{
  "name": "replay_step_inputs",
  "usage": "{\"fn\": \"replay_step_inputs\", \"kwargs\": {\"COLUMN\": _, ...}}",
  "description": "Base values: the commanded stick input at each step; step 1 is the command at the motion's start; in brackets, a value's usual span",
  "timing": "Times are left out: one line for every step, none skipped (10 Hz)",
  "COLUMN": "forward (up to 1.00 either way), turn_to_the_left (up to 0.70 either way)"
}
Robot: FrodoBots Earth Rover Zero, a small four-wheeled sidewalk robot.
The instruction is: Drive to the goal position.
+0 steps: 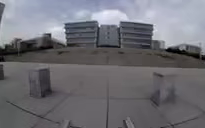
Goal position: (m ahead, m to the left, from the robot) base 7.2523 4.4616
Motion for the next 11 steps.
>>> {"fn": "replay_step_inputs", "kwargs": {"forward": 1.0, "turn_to_the_left": -0.4}}
{"fn": "replay_step_inputs", "kwargs": {"forward": 1.0, "turn_to_the_left": -0.09}}
{"fn": "replay_step_inputs", "kwargs": {"forward": 1.0, "turn_to_the_left": 0.0}}
{"fn": "replay_step_inputs", "kwargs": {"forward": 1.0, "turn_to_the_left": 0.0}}
{"fn": "replay_step_inputs", "kwargs": {"forward": 1.0, "turn_to_the_left": 0.0}}
{"fn": "replay_step_inputs", "kwargs": {"forward": 1.0, "turn_to_the_left": 0.0}}
{"fn": "replay_step_inputs", "kwargs": {"forward": 1.0, "turn_to_the_left": 0.0}}
{"fn": "replay_step_inputs", "kwargs": {"forward": 1.0, "turn_to_the_left": 0.0}}
{"fn": "replay_step_inputs", "kwargs": {"forward": 1.0, "turn_to_the_left": 0.0}}
{"fn": "replay_step_inputs", "kwargs": {"forward": 1.0, "turn_to_the_left": 0.0}}
{"fn": "replay_step_inputs", "kwargs": {"forward": 1.0, "turn_to_the_left": 0.0}}
